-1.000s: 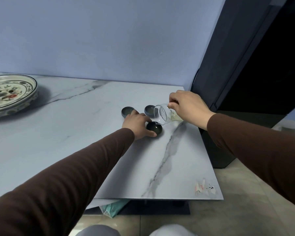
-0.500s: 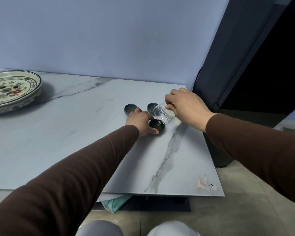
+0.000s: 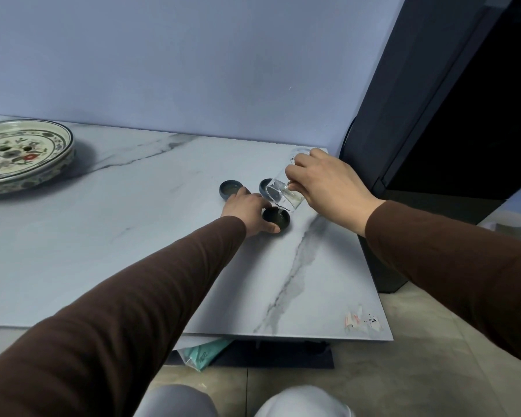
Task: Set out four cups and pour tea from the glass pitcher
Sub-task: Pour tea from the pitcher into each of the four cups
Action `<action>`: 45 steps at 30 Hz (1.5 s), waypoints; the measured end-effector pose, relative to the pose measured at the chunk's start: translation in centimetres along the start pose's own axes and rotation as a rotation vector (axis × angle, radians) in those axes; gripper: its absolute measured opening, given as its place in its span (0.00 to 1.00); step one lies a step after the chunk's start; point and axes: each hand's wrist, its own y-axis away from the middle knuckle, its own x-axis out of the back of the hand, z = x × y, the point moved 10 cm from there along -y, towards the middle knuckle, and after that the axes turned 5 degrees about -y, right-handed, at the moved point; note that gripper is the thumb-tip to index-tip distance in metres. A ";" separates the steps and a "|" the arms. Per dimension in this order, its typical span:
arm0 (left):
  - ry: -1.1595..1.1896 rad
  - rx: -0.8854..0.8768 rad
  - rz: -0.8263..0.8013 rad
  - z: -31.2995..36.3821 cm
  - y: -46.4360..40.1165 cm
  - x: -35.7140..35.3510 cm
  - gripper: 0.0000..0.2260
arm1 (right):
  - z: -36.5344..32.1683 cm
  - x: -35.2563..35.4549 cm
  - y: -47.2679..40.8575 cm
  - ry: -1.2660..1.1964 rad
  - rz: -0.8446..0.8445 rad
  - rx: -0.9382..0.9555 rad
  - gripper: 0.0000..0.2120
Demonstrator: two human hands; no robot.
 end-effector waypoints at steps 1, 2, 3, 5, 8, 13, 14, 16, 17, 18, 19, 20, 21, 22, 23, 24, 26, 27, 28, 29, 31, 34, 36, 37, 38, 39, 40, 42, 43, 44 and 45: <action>-0.002 0.001 -0.001 0.0 0.0 0.0 0.27 | -0.1 0.1 0.0 0.009 0.003 0.007 0.08; -0.002 0.003 -0.002 0.0 0.0 0.0 0.26 | -0.3 0.2 0.1 0.018 0.008 0.017 0.08; -0.002 0.006 -0.003 -0.1 0.0 0.0 0.26 | -0.4 0.3 0.1 0.024 0.015 0.028 0.08; -0.001 0.008 0.001 -0.1 0.0 -0.1 0.27 | -0.7 0.5 0.2 0.038 0.024 0.043 0.07; 0.009 0.014 0.006 -0.1 0.0 0.0 0.27 | -1.0 0.7 0.4 0.071 0.037 0.066 0.03; 0.021 0.018 0.005 -0.2 0.0 -0.1 0.28 | -1.4 0.7 0.8 0.146 0.049 0.088 0.07; 0.024 0.019 0.005 -0.2 0.0 -0.1 0.27 | -1.5 0.7 0.9 0.160 0.053 0.096 0.08; 0.023 0.020 0.006 -0.2 0.0 -0.1 0.27 | -1.7 0.8 1.0 0.168 0.068 0.117 0.08; 0.019 0.020 0.005 -0.2 0.0 -0.1 0.27 | -1.9 0.8 1.0 0.169 0.074 0.126 0.08; 0.014 0.020 0.004 -0.2 0.0 -0.1 0.27 | -2.0 0.9 1.1 0.173 0.080 0.135 0.08; 0.011 0.021 0.004 -0.2 0.0 -0.1 0.28 | -2.1 0.9 1.1 0.178 0.088 0.144 0.08; 0.009 0.021 0.003 -0.2 0.0 -0.1 0.28 | -2.2 1.0 1.2 0.181 0.096 0.152 0.08; 0.007 0.022 0.002 -0.2 0.0 -0.1 0.28 | -2.3 1.2 1.3 0.181 0.104 0.158 0.08; 0.007 0.023 0.000 -0.1 0.0 -0.1 0.28 | -2.5 1.3 1.3 0.183 0.110 0.166 0.08; 0.006 0.023 -0.002 -0.1 0.0 -0.1 0.29 | -2.6 1.4 1.4 0.187 0.115 0.174 0.08; 0.004 0.022 -0.003 -0.1 0.0 -0.1 0.29 | -2.7 1.4 1.4 0.193 0.118 0.179 0.08; 0.001 0.022 -0.005 -0.1 0.0 -0.1 0.28 | -2.8 1.6 1.5 0.200 0.121 0.187 0.09; 0.000 0.021 -0.005 -0.1 0.1 0.0 0.28 | -2.9 1.7 1.5 0.201 0.122 0.190 0.09; 0.000 0.021 -0.006 -0.1 0.0 0.0 0.28 | -2.9 1.8 1.5 0.202 0.124 0.192 0.09; 0.001 0.021 -0.007 -0.1 0.1 0.0 0.28 | -2.9 1.8 1.5 0.202 0.126 0.194 0.09; 0.005 0.025 -0.008 -0.1 0.1 0.0 0.28 | -3.1 1.9 1.5 0.200 0.133 0.202 0.09; 0.008 0.028 -0.007 -0.1 0.1 0.0 0.28 | -3.3 2.0 1.6 0.199 0.142 0.216 0.09; 0.011 0.024 -0.004 -0.1 0.1 0.0 0.28 | -3.3 1.9 1.6 0.200 0.147 0.220 0.10; 0.014 0.025 -0.002 -0.1 0.1 0.0 0.28 | -3.2 1.9 1.6 0.198 0.146 0.221 0.10; 0.016 0.027 -0.001 -0.1 0.1 0.0 0.28 | -3.2 1.8 1.6 0.195 0.144 0.223 0.10; 0.016 0.028 -0.002 -0.1 0.1 0.0 0.28 | -3.2 1.7 1.6 0.195 0.142 0.225 0.10; 0.014 0.028 -0.003 -0.1 0.1 0.0 0.28 | -3.2 1.7 1.6 0.197 0.142 0.227 0.10; 0.010 0.031 -0.006 -0.1 0.1 -0.1 0.28 | -3.2 1.8 1.6 0.206 0.141 0.226 0.11; 0.009 0.032 -0.007 -0.1 0.1 -0.1 0.28 | -3.2 1.8 1.6 0.209 0.140 0.225 0.11; 0.010 0.031 -0.007 -0.1 0.1 -0.1 0.28 | -3.2 1.8 1.6 0.211 0.139 0.225 0.11; 0.013 0.032 -0.007 -0.1 0.1 -0.1 0.28 | -3.2 1.8 1.6 0.210 0.138 0.225 0.10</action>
